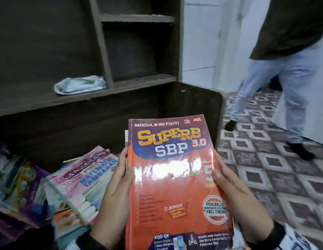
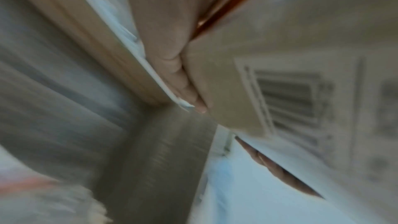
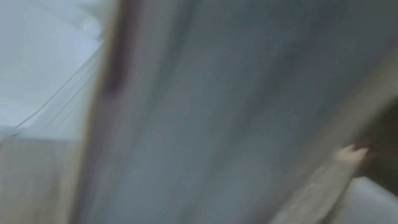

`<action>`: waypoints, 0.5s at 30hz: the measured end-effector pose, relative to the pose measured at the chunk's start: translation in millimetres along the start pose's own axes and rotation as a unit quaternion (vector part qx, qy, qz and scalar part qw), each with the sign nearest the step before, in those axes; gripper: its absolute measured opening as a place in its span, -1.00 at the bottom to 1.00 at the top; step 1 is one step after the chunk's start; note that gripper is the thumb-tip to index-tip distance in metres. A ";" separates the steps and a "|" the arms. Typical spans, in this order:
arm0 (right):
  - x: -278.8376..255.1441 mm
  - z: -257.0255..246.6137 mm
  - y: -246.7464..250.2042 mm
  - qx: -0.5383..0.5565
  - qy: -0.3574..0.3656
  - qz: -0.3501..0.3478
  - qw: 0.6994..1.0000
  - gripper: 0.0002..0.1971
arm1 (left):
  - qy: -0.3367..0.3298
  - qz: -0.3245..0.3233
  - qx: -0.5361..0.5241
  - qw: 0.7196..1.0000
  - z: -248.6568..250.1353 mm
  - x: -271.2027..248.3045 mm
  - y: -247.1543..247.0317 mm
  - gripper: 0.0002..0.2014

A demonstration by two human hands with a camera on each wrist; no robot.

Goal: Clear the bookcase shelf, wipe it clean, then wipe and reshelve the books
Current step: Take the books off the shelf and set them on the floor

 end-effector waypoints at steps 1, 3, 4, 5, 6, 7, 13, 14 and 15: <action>-13.9 -2.4 23.2 0.005 -0.002 0.030 1.000 -0.54 | 0.002 -0.044 0.005 0.999 -2.4 -8.9 -17.5 -0.63; -41.6 -7.8 67.4 0.006 0.004 0.089 0.996 -0.56 | -0.006 -0.114 0.025 0.993 -14.1 -26.6 -51.8 -0.58; -54.2 -10.0 87.7 0.008 0.001 0.122 0.993 -0.57 | -0.002 -0.143 0.026 0.989 -21.1 -35.5 -68.0 -0.57; -66.1 -8.7 108.4 0.018 -0.007 0.152 0.988 -0.59 | 0.012 -0.175 0.021 0.984 -27.5 -46.0 -84.4 -0.56; -74.7 -7.0 128.9 0.025 -0.014 0.177 0.984 -0.60 | 0.028 -0.212 0.011 0.977 -32.8 -56.8 -101.4 -0.55; -79.8 -4.0 147.9 0.027 -0.016 0.200 0.979 -0.61 | 0.040 -0.242 0.007 0.970 -38.3 -66.0 -118.1 -0.54; -76.8 44.6 249.1 0.018 -0.034 0.297 0.954 -0.56 | 0.097 -0.321 0.050 0.941 -126.8 -85.5 -217.4 -0.46; -73.8 56.8 264.3 0.022 -0.039 0.311 0.949 -0.56 | 0.106 -0.325 0.064 0.938 -147.3 -87.4 -227.4 -0.43; -70.8 69.9 277.5 0.024 -0.051 0.325 0.944 -0.54 | 0.113 -0.326 0.077 0.936 -167.3 -89.5 -234.8 -0.41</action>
Point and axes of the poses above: each hand's wrist, its own x-axis towards the middle knuckle, its own y-axis out of the back of the hand, z = x × y, the point moved 4 cm from there along x, towards the middle knuckle, and after that the axes turned 15 degrees about z, right-handed, at the moved point
